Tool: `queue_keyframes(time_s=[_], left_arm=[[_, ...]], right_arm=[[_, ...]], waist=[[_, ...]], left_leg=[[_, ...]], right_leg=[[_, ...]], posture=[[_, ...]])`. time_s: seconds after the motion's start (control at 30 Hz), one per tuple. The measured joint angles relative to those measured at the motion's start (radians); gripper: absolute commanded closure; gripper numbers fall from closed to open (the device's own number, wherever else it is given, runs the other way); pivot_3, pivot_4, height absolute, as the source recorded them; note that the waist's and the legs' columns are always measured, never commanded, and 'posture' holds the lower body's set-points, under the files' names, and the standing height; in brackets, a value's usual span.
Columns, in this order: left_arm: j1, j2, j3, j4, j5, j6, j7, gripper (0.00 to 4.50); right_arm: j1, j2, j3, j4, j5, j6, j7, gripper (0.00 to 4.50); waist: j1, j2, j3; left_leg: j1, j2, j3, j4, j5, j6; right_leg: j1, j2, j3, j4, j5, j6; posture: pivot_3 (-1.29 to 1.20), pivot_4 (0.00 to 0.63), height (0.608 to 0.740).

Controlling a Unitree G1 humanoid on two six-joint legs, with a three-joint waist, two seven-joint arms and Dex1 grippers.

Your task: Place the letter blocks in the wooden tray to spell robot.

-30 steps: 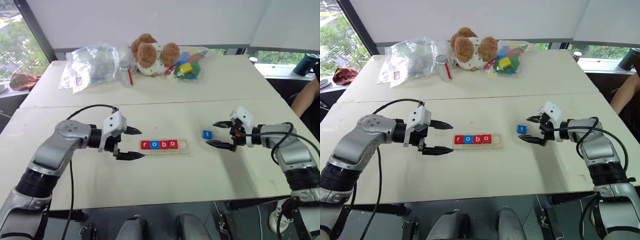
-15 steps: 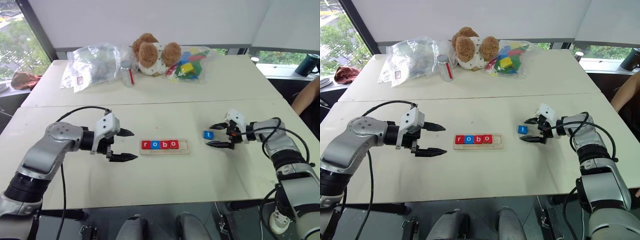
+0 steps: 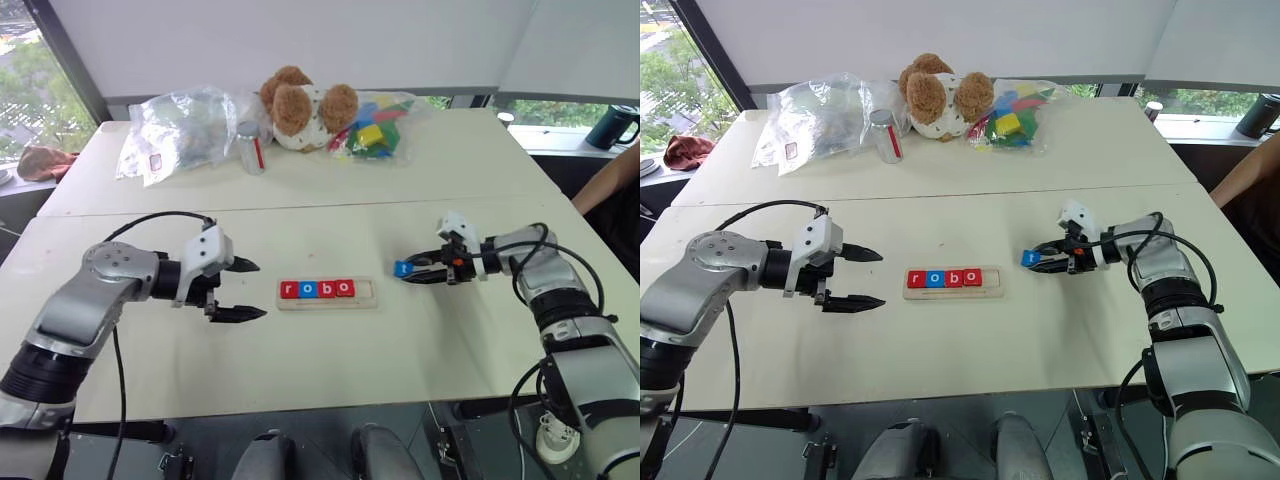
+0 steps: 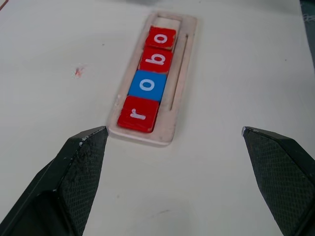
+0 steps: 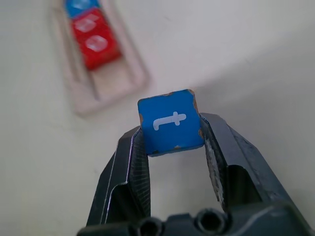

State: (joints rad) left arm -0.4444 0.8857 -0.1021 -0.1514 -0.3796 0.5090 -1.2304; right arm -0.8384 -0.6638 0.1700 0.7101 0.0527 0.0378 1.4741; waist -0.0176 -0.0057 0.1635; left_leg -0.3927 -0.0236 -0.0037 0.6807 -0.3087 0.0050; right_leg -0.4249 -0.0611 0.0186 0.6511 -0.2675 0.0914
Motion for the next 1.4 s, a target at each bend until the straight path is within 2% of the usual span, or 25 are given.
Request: queue_keyframes(time_s=[0.2, 0.97, 1.4], left_arm=[[0.005, -0.007, 0.0, -0.006, 0.0, 0.002, 0.015, 0.0], [0.021, -0.027, 0.002, -0.047, -0.016, 0.015, 0.063, 0.0], [0.036, -0.028, 0.002, -0.057, -0.026, 0.027, 0.089, 0.0]], right_arm=[[0.017, 0.04, 0.064, -0.13, -0.015, 0.015, 0.004, 3.36], [0.003, 0.094, 0.122, -0.055, -0.081, -0.06, -0.015, 3.36], [-0.007, 0.137, 0.123, -0.05, -0.081, -0.021, -0.004, 3.36]], waist=[[0.007, 0.0, 0.0], [0.002, 0.0, 0.0], [0.001, 0.0, 0.0]], left_leg=[[-0.001, -0.001, 0.0, 0.001, 0.0, 0.0], [-0.001, -0.001, 0.0, 0.001, 0.0, -0.001], [-0.001, -0.001, 0.0, 0.001, 0.0, -0.001]], right_leg=[[0.0, -0.001, 0.0, 0.0, 0.0, 0.0], [0.0, -0.001, 0.0, 0.0, 0.0, 0.0], [0.0, -0.001, -0.001, 0.0, 0.0, 0.0]], posture=[[0.0, 0.15, 0.74], [0.0, 0.15, 0.74], [0.0, 0.15, 0.74]])
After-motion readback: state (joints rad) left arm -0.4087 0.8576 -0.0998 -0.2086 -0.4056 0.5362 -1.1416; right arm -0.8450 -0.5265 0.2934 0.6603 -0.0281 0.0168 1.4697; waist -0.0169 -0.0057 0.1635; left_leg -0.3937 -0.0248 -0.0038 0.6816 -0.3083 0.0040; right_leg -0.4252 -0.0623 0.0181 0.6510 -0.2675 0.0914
